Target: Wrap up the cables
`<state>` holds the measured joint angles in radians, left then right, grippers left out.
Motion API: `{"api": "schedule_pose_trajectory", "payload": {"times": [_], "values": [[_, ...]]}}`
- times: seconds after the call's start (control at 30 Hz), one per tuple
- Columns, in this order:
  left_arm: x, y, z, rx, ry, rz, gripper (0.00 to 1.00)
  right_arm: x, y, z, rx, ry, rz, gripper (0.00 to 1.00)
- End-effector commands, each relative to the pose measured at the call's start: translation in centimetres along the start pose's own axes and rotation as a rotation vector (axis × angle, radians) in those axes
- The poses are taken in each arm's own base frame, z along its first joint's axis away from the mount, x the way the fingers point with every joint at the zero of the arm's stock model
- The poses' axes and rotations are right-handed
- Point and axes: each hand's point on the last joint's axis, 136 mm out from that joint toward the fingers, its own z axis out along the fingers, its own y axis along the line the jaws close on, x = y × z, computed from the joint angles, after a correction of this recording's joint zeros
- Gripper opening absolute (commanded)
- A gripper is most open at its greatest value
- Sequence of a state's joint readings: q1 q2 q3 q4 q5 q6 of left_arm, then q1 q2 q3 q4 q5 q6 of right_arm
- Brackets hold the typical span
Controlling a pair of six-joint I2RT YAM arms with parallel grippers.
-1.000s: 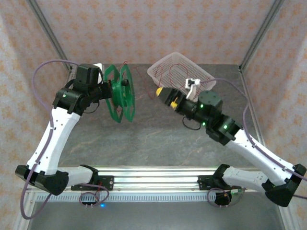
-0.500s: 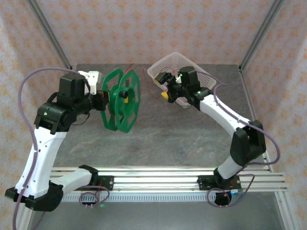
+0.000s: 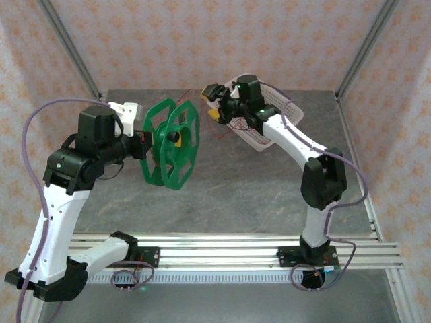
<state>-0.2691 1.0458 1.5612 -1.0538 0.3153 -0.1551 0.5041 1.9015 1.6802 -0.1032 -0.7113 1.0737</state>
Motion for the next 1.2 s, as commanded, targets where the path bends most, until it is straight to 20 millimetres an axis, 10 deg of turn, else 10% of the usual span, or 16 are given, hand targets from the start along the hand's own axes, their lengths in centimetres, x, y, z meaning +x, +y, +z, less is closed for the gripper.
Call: {"api": "schedule_pose_trajectory", "payload": {"times": [0.0, 0.37, 0.47, 0.53, 0.6, 0.97, 1.17], "values": [[-1.6, -1.4, -1.0, 0.06, -0.073, 0.033, 0.0, 1.3, -2.2, 1.6, 0.091, 0.059, -0.051, 0.76], [-1.5, -1.4, -0.5, 0.065, -0.069, 0.024, 0.0, 2.2, -4.5, 5.9, 0.148, 0.143, -0.104, 0.65], [-1.4, -1.4, -0.4, 0.067, -0.065, 0.023, 0.0, 2.2, -4.5, 6.4, 0.166, 0.143, -0.13, 0.48], [-1.3, -1.3, -0.2, 0.06, -0.059, 0.02, 0.0, 1.6, -4.7, 6.0, 0.195, 0.11, -0.141, 0.16], [-1.1, -1.0, -0.1, 0.048, -0.049, 0.02, 0.0, 0.5, -4.8, 4.6, 0.253, 0.033, -0.163, 0.0], [2.3, 1.8, 3.4, -0.078, 0.083, 0.015, 0.0, -4.4, 0.9, -11.0, 0.329, -0.561, -0.274, 0.0], [2.5, 4.0, 5.7, -0.239, 0.112, 0.012, 0.0, -2.7, 6.6, -13.4, 0.176, -0.571, -0.347, 0.0]]}}
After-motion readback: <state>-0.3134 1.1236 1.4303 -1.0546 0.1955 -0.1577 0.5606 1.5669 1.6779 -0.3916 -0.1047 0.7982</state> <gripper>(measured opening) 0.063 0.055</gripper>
